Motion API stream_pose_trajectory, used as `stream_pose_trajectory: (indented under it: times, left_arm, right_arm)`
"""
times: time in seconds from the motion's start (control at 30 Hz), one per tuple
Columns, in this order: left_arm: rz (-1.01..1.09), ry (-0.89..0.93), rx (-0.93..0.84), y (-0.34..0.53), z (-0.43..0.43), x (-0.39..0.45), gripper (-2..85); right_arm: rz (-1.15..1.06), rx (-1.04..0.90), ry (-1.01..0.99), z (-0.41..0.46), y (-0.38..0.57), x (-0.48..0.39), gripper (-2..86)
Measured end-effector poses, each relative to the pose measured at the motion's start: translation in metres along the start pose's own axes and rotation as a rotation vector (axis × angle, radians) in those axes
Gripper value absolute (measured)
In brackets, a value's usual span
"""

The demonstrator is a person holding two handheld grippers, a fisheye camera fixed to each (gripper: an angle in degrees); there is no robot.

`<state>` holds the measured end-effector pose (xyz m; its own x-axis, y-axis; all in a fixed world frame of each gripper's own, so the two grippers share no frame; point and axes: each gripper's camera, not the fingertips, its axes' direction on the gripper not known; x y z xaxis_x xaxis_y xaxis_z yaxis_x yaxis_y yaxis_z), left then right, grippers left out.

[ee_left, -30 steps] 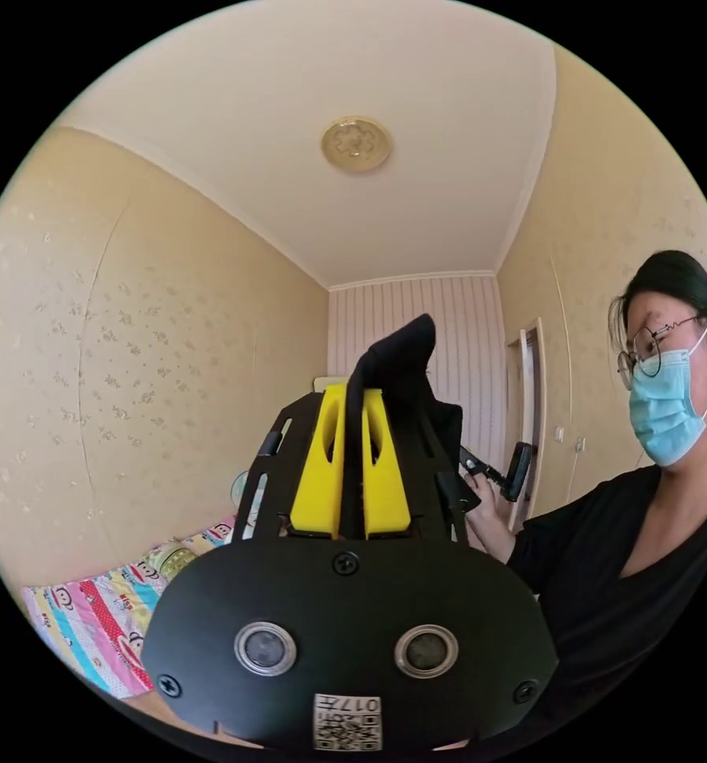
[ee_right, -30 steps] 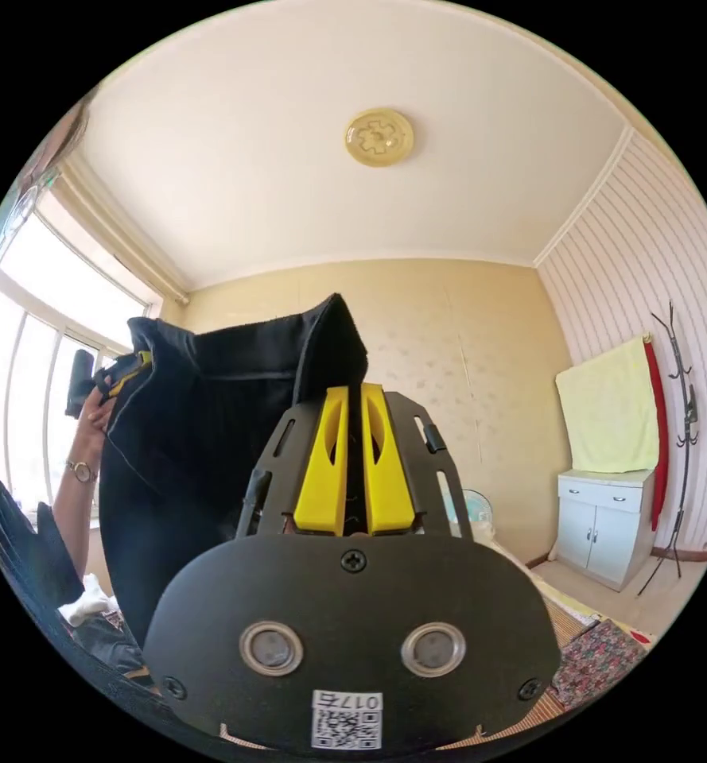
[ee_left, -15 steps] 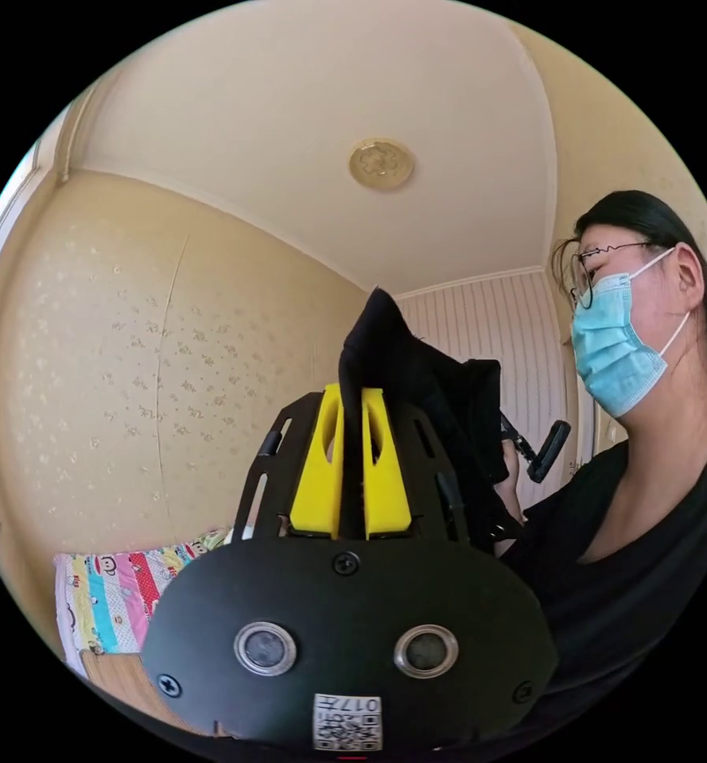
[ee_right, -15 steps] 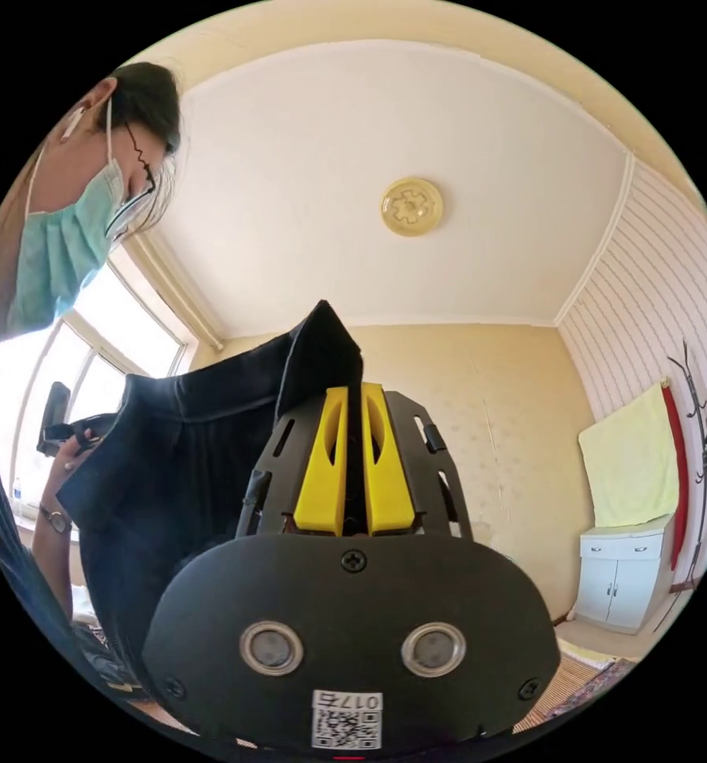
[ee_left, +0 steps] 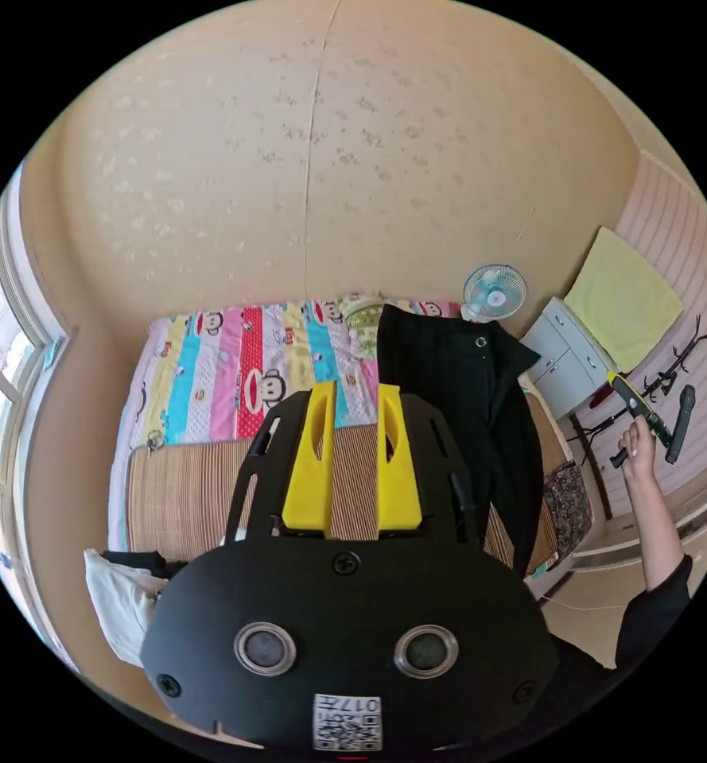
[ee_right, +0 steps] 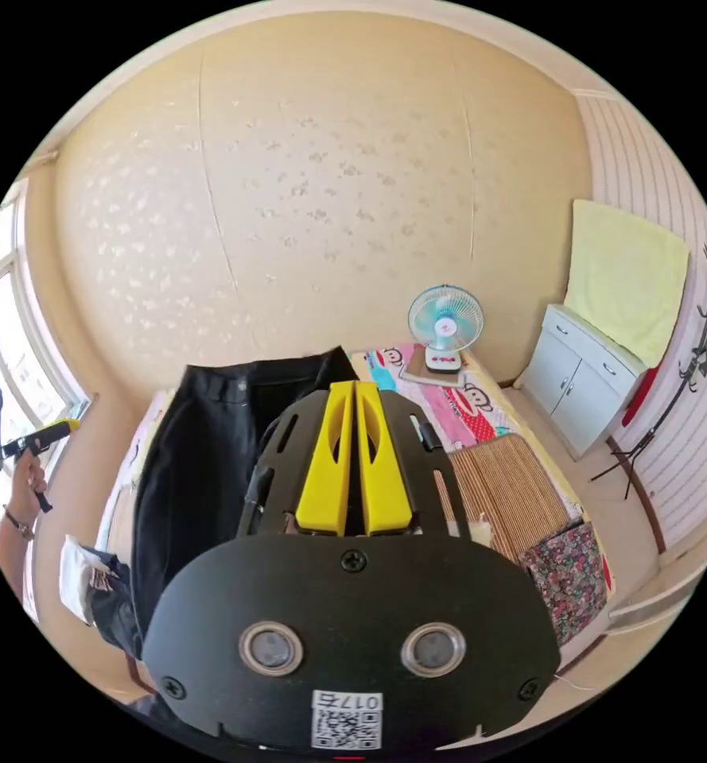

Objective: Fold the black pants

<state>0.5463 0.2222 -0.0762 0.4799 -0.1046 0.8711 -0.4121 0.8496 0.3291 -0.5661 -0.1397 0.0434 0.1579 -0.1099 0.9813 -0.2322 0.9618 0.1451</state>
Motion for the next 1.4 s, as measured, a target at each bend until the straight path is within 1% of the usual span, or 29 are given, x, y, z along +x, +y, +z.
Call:
stream_pose_trajectory:
  times: [0.03,0.07,0.1,0.13,0.2,0.3,0.37,0.5,0.6,0.73,0.83,0.9,1.0,1.13,1.2,1.33,1.4]
  left_arm:
    - [-0.045,0.015,-0.092,0.031,0.04,-0.016,8.3]
    - [-0.066,0.015,-0.143,0.048,0.06,-0.023,8.2]
    - [-0.103,0.013,-0.244,0.081,0.097,-0.034,8.2]
    - [-0.134,0.009,-0.328,0.113,0.128,-0.041,8.1]
    - [-0.17,0.022,-0.42,0.155,0.163,-0.045,8.0]
    - [-0.196,0.028,-0.539,0.205,0.205,-0.04,7.8]
    - [-0.2,0.047,-0.588,0.222,0.223,-0.034,7.8]
    - [-0.183,0.096,-0.649,0.244,0.255,-0.016,7.8]
    - [-0.141,0.101,-0.698,0.263,0.275,0.001,7.9]
    - [-0.079,0.053,-0.802,0.305,0.3,0.015,8.2]
    - [-0.08,0.045,-0.875,0.337,0.313,0.016,8.7]
    - [-0.089,0.052,-0.899,0.353,0.318,0.016,8.8]
    - [-0.088,0.058,-0.932,0.375,0.324,0.015,8.9]
    - [-0.108,0.091,-0.927,0.396,0.334,0.011,8.7]
    - [-0.135,0.094,-0.904,0.402,0.334,0.007,8.1]
    - [-0.179,0.152,-0.837,0.419,0.328,-0.002,6.3]
    - [-0.201,0.166,-0.832,0.427,0.325,-0.003,5.2]
  right_arm:
    - [-0.023,-0.048,0.017,0.018,0.017,0.002,0.5]
    - [-0.064,-0.155,0.042,0.053,0.054,0.007,0.4]
    - [-0.091,-0.274,0.056,0.088,0.095,0.015,0.3]
    - [-0.098,-0.336,0.064,0.104,0.116,0.019,0.3]
    - [-0.089,-0.564,0.099,0.155,0.194,0.041,0.2]
    - [-0.023,-0.729,0.079,0.183,0.262,0.07,0.2]
    - [0.022,-0.795,0.058,0.193,0.286,0.087,0.2]
    - [0.015,-0.863,0.01,0.208,0.308,0.109,0.2]
    - [0.007,-0.887,-0.043,0.215,0.316,0.116,0.2]
    - [0.009,-0.923,-0.092,0.222,0.33,0.121,0.3]
    - [-0.007,-0.967,-0.178,0.229,0.344,0.121,0.4]
    - [-0.04,-1.024,-0.27,0.237,0.355,0.114,0.5]
    - [-0.047,-1.082,-0.342,0.247,0.367,0.101,0.9]
    - [-0.022,-1.135,-0.461,0.264,0.38,0.078,2.1]
    - [-0.013,-1.182,-0.507,0.278,0.392,0.059,4.3]
    - [0.024,-1.253,-0.546,0.294,0.416,0.032,8.2]
    - [0.051,-1.272,-0.498,0.297,0.432,0.019,8.2]
